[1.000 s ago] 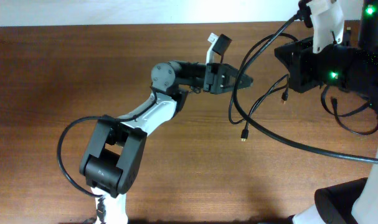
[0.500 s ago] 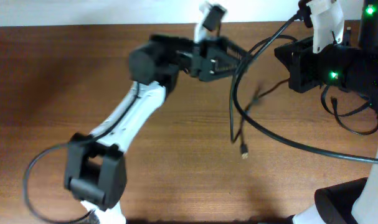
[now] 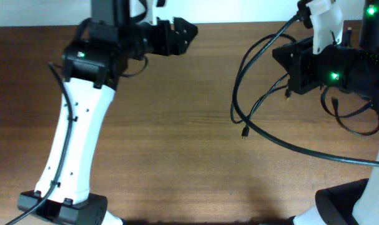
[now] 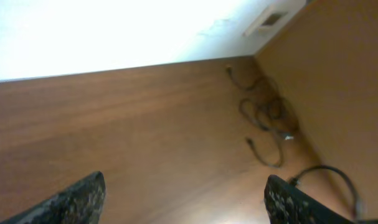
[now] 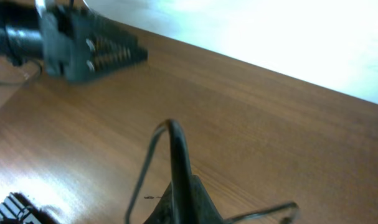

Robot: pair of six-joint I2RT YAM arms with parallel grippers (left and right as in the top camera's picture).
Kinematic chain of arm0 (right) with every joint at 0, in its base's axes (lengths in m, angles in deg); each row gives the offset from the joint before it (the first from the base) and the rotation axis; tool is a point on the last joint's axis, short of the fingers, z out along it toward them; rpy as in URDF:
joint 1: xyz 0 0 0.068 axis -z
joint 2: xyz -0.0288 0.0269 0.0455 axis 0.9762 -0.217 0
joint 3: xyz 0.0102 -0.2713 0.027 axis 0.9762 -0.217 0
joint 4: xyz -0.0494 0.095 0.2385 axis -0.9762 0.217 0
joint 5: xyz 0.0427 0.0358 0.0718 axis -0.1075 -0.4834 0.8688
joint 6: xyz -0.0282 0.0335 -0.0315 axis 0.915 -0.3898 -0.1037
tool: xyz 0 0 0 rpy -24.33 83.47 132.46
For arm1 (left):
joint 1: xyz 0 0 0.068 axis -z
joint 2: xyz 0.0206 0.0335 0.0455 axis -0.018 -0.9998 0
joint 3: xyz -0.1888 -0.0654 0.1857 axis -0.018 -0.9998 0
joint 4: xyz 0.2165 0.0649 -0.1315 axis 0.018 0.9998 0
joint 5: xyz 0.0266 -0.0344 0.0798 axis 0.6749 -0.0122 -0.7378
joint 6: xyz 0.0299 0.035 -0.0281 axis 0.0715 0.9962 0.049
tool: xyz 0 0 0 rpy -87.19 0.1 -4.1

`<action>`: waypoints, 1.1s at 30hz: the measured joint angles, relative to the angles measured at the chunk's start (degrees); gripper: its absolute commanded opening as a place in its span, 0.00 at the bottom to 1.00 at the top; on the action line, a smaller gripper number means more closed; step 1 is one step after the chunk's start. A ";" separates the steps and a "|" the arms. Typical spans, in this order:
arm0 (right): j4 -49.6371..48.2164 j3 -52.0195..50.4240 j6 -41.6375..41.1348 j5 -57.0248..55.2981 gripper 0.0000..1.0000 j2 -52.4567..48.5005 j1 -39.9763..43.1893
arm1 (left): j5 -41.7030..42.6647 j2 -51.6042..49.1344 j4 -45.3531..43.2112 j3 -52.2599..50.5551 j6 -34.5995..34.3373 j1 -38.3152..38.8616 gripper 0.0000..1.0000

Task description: Untangle cables

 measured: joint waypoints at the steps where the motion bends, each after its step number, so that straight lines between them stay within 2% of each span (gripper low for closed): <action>1: 0.07 0.00 0.00 0.02 0.04 0.00 0.00 | -5.57 0.02 5.64 0.15 2.86 2.80 0.82; 2: -0.02 0.00 -0.02 0.02 0.04 0.00 0.00 | -9.01 0.02 7.91 0.15 4.42 5.22 0.86; 3: 0.07 0.00 0.00 0.00 0.04 0.00 0.00 | -11.15 0.02 10.21 0.15 5.22 6.75 0.96; 5: 0.07 0.00 0.00 0.00 0.04 0.00 0.00 | -14.14 0.02 14.91 0.13 7.85 11.85 0.98; 6: 0.07 0.00 0.00 0.00 0.04 0.00 0.00 | -11.32 0.02 16.31 0.13 11.15 13.33 0.98; 9: 0.07 0.00 0.02 0.00 0.04 0.00 0.00 | 10.47 0.02 17.03 0.13 22.18 16.68 1.00; 11: 0.07 0.00 0.02 0.02 0.04 0.00 0.00 | 31.21 0.02 17.14 0.13 29.64 16.70 0.98; 12: 0.07 0.00 0.00 0.02 0.04 0.00 0.00 | 35.82 0.02 17.20 0.13 30.75 16.70 0.97; 14: 0.07 0.00 0.02 0.02 0.04 0.00 0.00 | 38.84 0.02 19.06 0.04 32.17 17.09 0.97; 16: 0.07 0.00 0.00 0.00 0.04 0.00 0.00 | 33.90 0.20 20.00 -1.36 32.63 17.68 0.96; 17: 0.07 0.00 0.00 0.02 0.04 0.00 0.00 | 30.60 0.20 20.06 -2.21 32.65 17.81 0.76; 18: 0.07 0.00 0.00 0.00 0.04 0.00 0.00 | 28.96 0.20 20.04 -2.38 32.68 17.81 0.04; 19: 0.07 0.00 -0.02 0.00 0.04 0.00 0.00 | 27.32 0.20 20.15 -2.38 32.50 17.81 0.00; 22: 0.07 0.00 -0.02 0.02 0.04 0.00 0.00 | 14.82 0.20 20.98 -2.40 28.70 17.20 0.00; 26: 0.07 0.00 0.00 0.00 0.04 0.00 0.00 | 10.29 0.20 19.69 -2.43 26.77 15.78 0.00; 27: 0.07 0.00 0.00 0.00 0.04 0.00 0.00 | 7.04 0.24 20.31 -2.38 25.49 15.80 0.00; 28: 0.09 -0.07 0.11 -0.02 0.04 -0.17 -0.22 | -4.57 0.98 23.78 -2.27 21.46 14.73 0.00; 30: 0.04 -0.35 1.31 -0.50 0.04 -0.79 -1.20 | -21.11 6.60 29.16 0.55 15.02 9.79 0.00; 31: -0.09 -0.39 2.21 -1.11 0.04 -0.87 -1.49 | -22.95 8.96 28.85 1.79 14.12 7.48 0.00; 33: -4.57 -0.26 3.63 -21.51 0.04 -0.68 0.02 | -32.72 21.79 27.10 5.53 11.30 -4.96 0.00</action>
